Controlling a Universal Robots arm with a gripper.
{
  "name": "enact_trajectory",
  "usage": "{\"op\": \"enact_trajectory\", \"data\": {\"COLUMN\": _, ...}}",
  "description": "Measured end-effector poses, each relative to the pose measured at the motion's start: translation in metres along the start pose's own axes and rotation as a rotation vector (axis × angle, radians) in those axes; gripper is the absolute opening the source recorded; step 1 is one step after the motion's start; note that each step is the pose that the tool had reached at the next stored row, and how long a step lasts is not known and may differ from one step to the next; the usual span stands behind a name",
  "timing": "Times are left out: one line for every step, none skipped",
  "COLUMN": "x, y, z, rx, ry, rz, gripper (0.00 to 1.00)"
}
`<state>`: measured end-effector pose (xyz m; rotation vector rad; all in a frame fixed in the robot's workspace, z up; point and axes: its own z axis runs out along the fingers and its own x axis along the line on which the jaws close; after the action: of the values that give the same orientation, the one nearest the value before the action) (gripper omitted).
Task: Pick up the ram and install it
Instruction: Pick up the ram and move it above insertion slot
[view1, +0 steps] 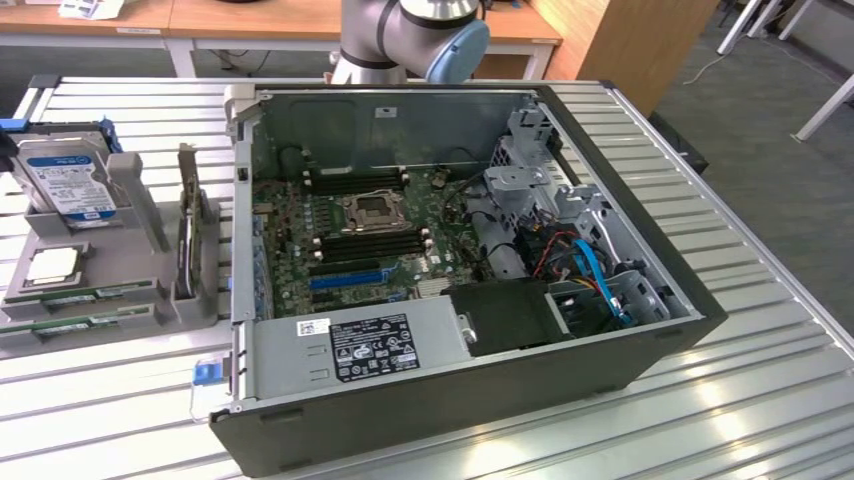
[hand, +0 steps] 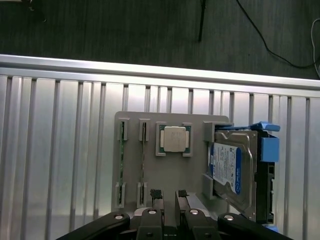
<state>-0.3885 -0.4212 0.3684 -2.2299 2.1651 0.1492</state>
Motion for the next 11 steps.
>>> {"op": "enact_trajectory", "data": {"x": 0.000, "y": -0.0001, "z": 0.0018, "rx": 0.0005, "ry": 0.0000, "rz": 0.000, "gripper": 0.24}}
{"op": "enact_trajectory", "data": {"x": 0.000, "y": -0.0002, "z": 0.0036, "rx": 0.0007, "ry": 0.0000, "rz": 0.000, "gripper": 0.24}}
{"op": "enact_trajectory", "data": {"x": 0.001, "y": -0.0002, "z": 0.0053, "rx": 0.0008, "ry": 0.0000, "rz": 0.000, "gripper": 0.24}}
{"op": "enact_trajectory", "data": {"x": 0.001, "y": -0.0003, "z": 0.0071, "rx": 0.0008, "ry": 0.0000, "rz": 0.000, "gripper": 0.24}}
{"op": "enact_trajectory", "data": {"x": 0.001, "y": -0.0003, "z": 0.0089, "rx": 0.0010, "ry": 0.0000, "rz": 0.000, "gripper": 0.24}}
{"op": "enact_trajectory", "data": {"x": 0.001, "y": -0.0004, "z": 0.0107, "rx": 0.0009, "ry": 0.0000, "rz": 0.000, "gripper": 0.24}}
{"op": "enact_trajectory", "data": {"x": 0.001, "y": -0.0005, "z": 0.0125, "rx": 0.0010, "ry": -0.0002, "rz": 0.000, "gripper": 0.24}}
{"op": "enact_trajectory", "data": {"x": 0.001, "y": -0.0007, "z": 0.0143, "rx": 0.0011, "ry": -0.0004, "rz": 0.000, "gripper": 0.24}}
{"op": "enact_trajectory", "data": {"x": 0.002, "y": -0.0007, "z": 0.0163, "rx": 0.0011, "ry": -0.0004, "rz": 0.000, "gripper": 0.24}}
{"op": "enact_trajectory", "data": {"x": 0.002, "y": -0.0008, "z": 0.0181, "rx": 0.0011, "ry": -0.0004, "rz": 0.000, "gripper": 0.24}}
{"op": "enact_trajectory", "data": {"x": 0.002, "y": -0.0009, "z": 0.0199, "rx": 0.0011, "ry": -0.0005, "rz": 0.000, "gripper": 0.24}}
